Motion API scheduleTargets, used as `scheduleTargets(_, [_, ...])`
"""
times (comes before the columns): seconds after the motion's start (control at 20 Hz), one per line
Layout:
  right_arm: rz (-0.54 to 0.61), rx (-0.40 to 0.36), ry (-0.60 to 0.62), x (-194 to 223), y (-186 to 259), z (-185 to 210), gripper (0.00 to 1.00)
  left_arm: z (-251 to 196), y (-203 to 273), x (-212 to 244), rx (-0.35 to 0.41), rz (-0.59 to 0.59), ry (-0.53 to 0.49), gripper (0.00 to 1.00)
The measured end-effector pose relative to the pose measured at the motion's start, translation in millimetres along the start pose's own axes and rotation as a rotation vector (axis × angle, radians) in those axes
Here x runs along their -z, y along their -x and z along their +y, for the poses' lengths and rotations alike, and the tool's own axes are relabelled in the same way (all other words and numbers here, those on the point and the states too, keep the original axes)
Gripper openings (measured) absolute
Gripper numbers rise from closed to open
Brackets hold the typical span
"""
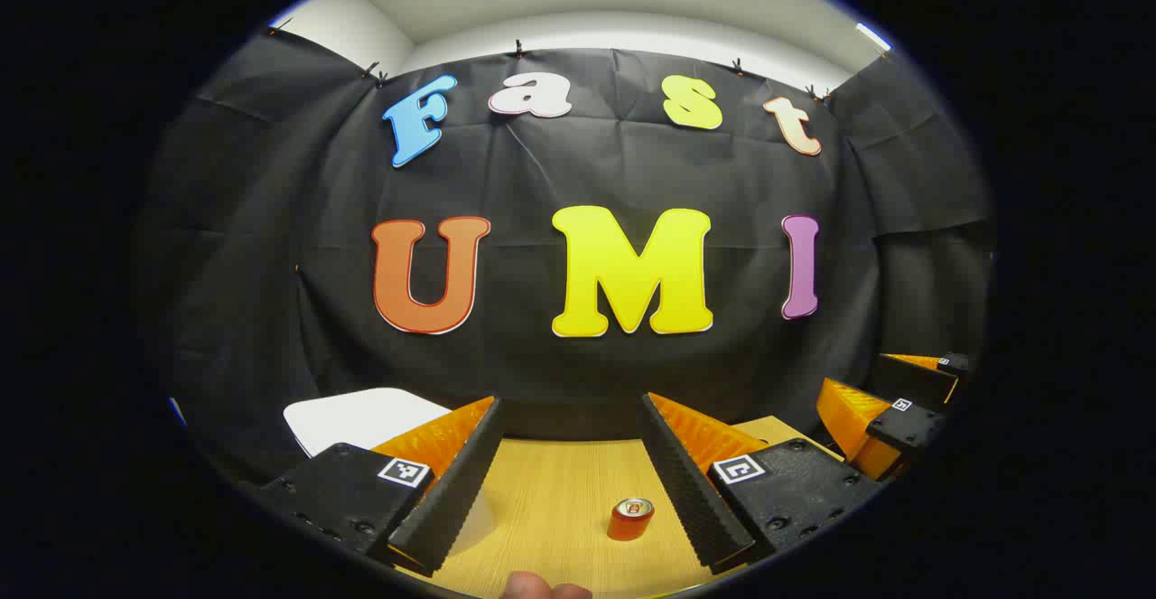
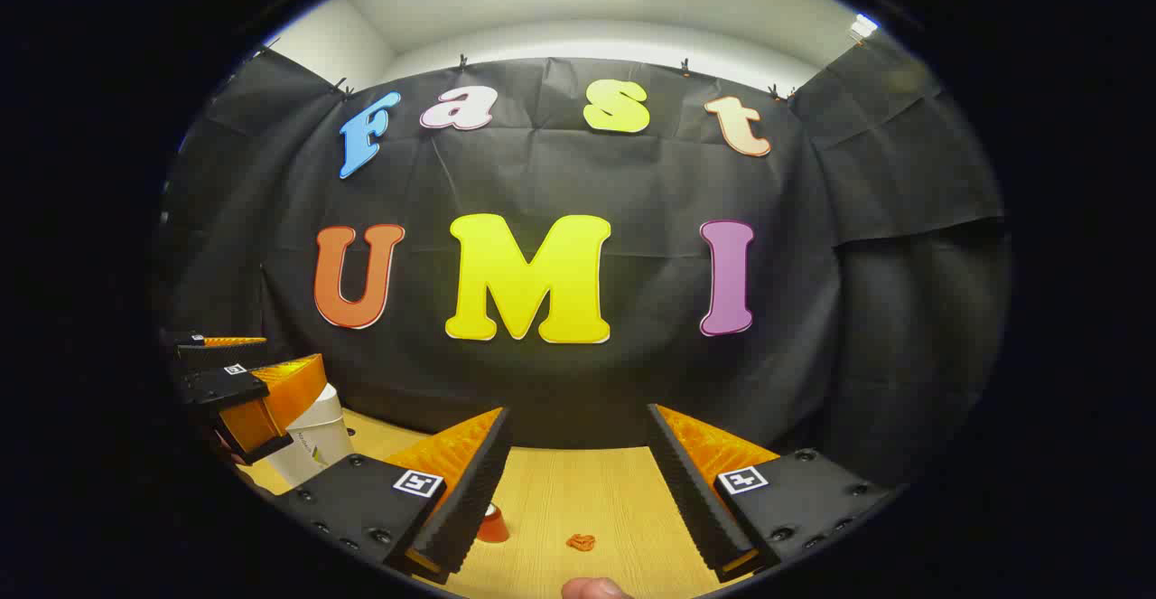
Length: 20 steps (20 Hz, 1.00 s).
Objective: Press the lid of the desktop garbage bin to open it, pick up the crumpled paper on the desktop and throw it into the bin, then pick up the pop can on the desktop and drop it into the bin, and finally close the garbage bin lid.
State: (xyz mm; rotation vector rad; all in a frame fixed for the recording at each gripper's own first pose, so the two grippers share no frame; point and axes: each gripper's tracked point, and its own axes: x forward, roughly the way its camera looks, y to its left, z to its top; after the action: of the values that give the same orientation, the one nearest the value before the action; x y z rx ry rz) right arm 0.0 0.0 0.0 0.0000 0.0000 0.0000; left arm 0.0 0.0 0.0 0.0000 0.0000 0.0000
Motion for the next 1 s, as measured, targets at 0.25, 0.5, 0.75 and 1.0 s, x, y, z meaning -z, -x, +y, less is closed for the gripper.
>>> scheduleTargets(0.25, [-0.013,-0.022,0.006,-8,-1,-3,0.94,0,-1,-6,-0.023,-0.012,-0.001,0.98])
scheduleTargets(0.5, [-0.006,-0.012,-0.003,-5,-4,-14,0.94,0,-1,-9,-0.039,-0.020,-0.029,0.98])
scheduleTargets(0.75, [0.002,-0.011,-0.003,-4,-6,-25,0.94,9,-5,-10,-0.090,-0.024,-0.034,0.98])
scheduleTargets(1.0, [0.006,-0.008,-0.009,-5,-12,-41,0.94,25,-11,-16,-0.174,-0.036,-0.026,0.98])
